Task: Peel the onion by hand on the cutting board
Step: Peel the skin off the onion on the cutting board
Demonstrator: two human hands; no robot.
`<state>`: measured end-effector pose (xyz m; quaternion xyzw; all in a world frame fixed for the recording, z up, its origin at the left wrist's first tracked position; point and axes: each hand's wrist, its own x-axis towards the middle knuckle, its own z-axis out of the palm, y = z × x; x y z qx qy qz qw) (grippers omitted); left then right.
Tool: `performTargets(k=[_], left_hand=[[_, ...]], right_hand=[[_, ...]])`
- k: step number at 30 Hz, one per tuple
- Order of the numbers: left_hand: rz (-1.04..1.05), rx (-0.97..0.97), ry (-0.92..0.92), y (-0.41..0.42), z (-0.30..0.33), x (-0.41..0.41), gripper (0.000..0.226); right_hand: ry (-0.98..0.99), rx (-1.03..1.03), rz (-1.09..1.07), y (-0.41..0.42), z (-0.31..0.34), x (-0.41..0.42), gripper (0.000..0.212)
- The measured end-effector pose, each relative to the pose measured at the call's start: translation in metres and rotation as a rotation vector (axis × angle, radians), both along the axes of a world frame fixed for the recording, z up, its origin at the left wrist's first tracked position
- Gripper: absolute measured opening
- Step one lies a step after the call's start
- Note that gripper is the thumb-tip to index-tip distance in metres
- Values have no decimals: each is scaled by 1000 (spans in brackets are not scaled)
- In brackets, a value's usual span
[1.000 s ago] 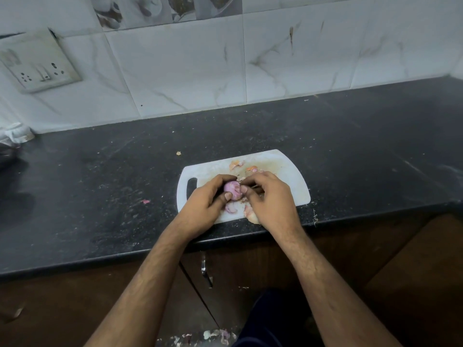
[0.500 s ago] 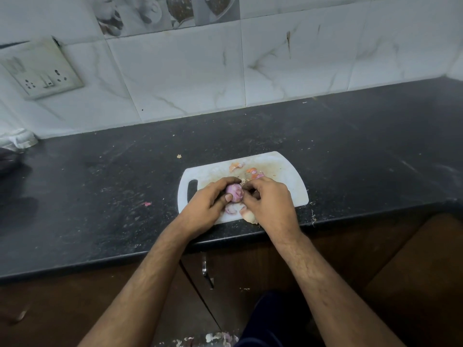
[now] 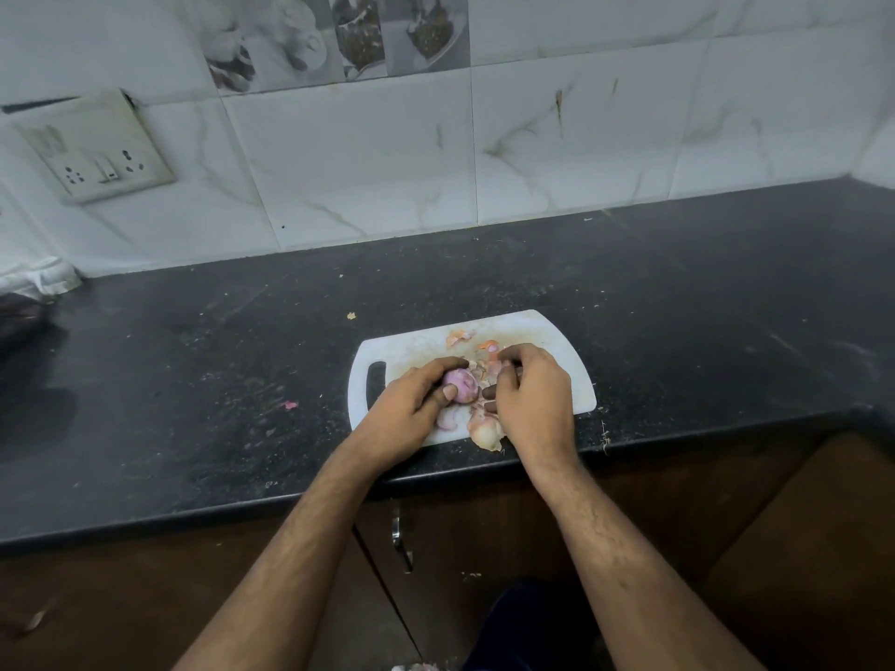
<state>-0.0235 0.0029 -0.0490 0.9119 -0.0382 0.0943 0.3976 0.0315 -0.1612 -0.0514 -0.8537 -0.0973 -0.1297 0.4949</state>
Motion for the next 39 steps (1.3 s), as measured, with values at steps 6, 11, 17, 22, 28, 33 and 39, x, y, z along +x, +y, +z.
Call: performTargets(k=[6,11,17,22,28,33,39], left_hand=[[38,-101,-61,-4,2,-2,24],[98,-59,-120,-4,-1,3,20],[69,149,-26,-2,-8,1,73],[104,150,-58,-5,-8,4,64],[110,158,-80,-8,-4,1,61],[93,140,-136,-5,-6,0,54],[60,105,-155,-7,-6,-1,70]], right_hand=[[-112,-49,154,-4,4,-17,28],[-87,-74,293,-3,-1,-15,17],[-18,-44,180,-3,3,-10,18],[-13,-81,210,-4,1,-10,21],[-57,-120,265,-1,0,-8,24],[31,-162,152,3,3,-5,32],[102,-198,214,0,11,-5,34]])
